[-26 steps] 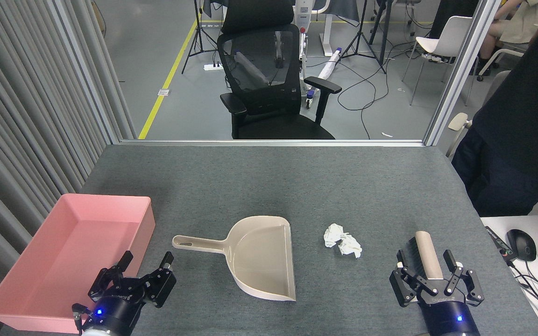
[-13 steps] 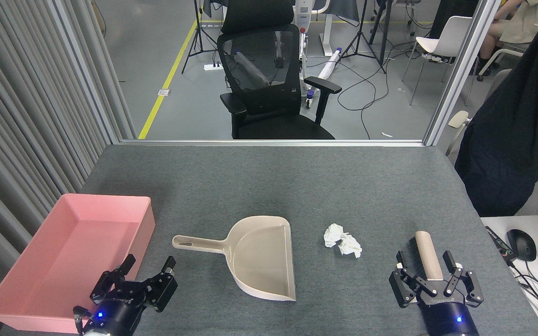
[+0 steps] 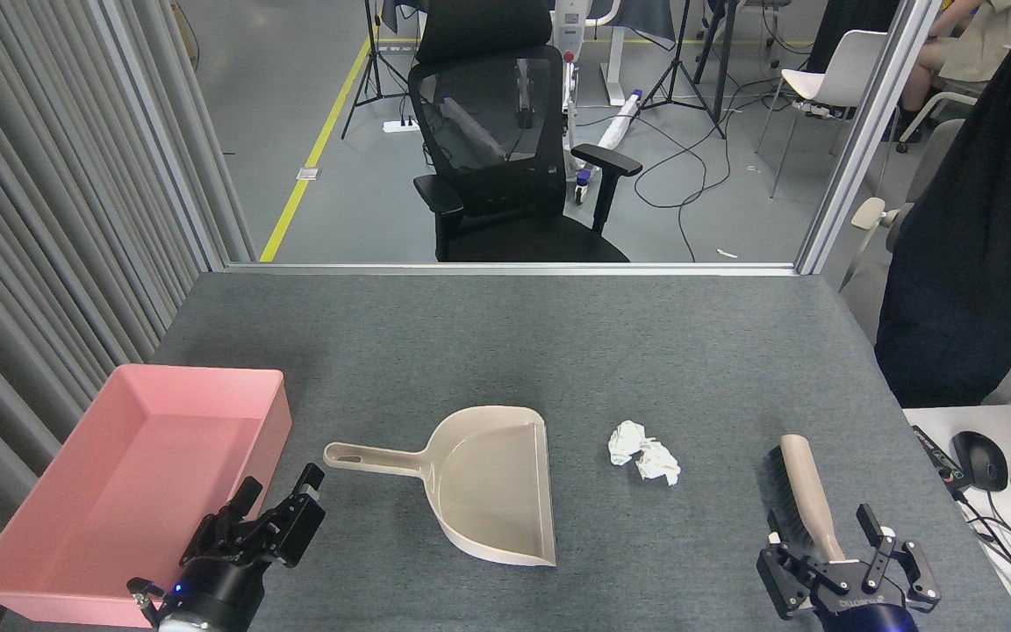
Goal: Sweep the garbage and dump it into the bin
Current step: 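Lower the right gripper onto the wooden brush handle and grasp it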
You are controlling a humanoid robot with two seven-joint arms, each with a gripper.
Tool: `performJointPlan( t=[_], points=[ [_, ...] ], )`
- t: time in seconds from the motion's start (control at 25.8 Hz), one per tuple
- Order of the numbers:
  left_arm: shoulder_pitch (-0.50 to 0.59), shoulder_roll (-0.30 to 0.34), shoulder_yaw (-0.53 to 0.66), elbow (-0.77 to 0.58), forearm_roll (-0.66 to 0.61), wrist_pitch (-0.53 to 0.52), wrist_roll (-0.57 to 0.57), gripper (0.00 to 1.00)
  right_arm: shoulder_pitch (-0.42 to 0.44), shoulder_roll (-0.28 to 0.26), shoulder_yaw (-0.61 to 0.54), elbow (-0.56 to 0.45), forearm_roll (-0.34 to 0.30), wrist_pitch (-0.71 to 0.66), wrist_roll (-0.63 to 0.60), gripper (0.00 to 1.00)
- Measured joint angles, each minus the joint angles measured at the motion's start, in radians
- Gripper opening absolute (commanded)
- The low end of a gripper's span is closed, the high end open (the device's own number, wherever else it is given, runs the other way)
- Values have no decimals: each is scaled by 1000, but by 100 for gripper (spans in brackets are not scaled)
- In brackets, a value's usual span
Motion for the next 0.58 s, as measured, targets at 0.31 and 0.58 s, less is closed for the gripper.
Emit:
performJointPlan(
  t=[0.31,0.58],
  points=[
    [-1,-3,-17,2,408,137,-24,99,82,-15,-54,-11,-12,-60,-5,99],
    [-1,-4,-25,4,589,220,-26,99,132,-5,-120,-9,-33,-90,-36,99]
  ],
)
